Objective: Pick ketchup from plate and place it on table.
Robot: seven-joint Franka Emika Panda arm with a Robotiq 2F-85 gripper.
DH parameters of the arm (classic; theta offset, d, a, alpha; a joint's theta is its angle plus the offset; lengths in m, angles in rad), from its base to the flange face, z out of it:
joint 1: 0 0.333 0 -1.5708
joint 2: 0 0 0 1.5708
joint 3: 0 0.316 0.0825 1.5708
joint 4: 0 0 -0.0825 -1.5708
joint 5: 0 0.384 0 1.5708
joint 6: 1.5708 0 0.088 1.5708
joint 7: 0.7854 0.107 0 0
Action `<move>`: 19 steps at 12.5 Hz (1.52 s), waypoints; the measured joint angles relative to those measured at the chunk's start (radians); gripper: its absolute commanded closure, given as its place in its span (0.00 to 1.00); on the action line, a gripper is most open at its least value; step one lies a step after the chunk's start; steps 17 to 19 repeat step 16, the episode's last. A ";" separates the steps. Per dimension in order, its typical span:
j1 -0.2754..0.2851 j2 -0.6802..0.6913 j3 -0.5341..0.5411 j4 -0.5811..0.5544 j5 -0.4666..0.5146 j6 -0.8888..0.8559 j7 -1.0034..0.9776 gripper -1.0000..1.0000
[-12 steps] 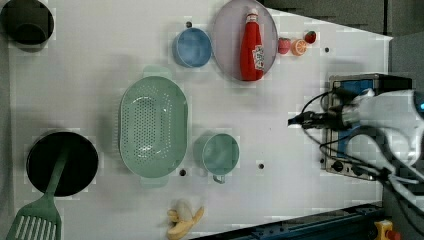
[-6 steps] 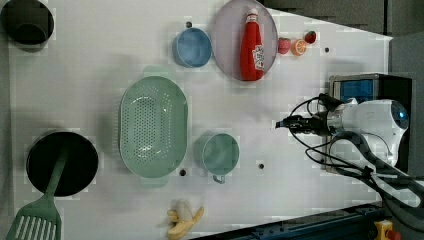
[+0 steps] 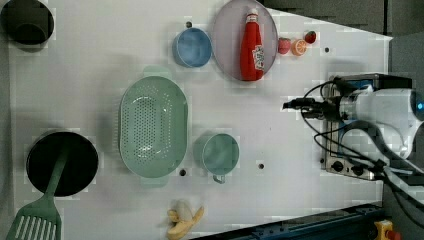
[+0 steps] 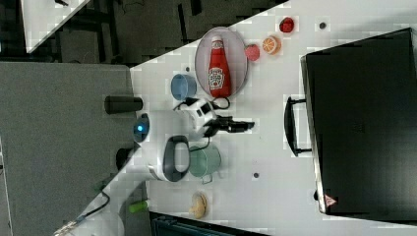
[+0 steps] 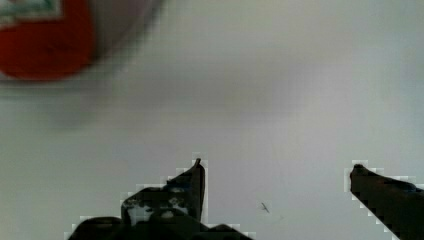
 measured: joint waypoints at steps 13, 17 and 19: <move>0.015 -0.138 0.051 0.750 -0.004 -0.801 0.429 0.00; 0.016 -0.136 0.051 0.814 0.000 -0.923 0.449 0.00; 0.016 -0.136 0.051 0.814 0.000 -0.923 0.449 0.00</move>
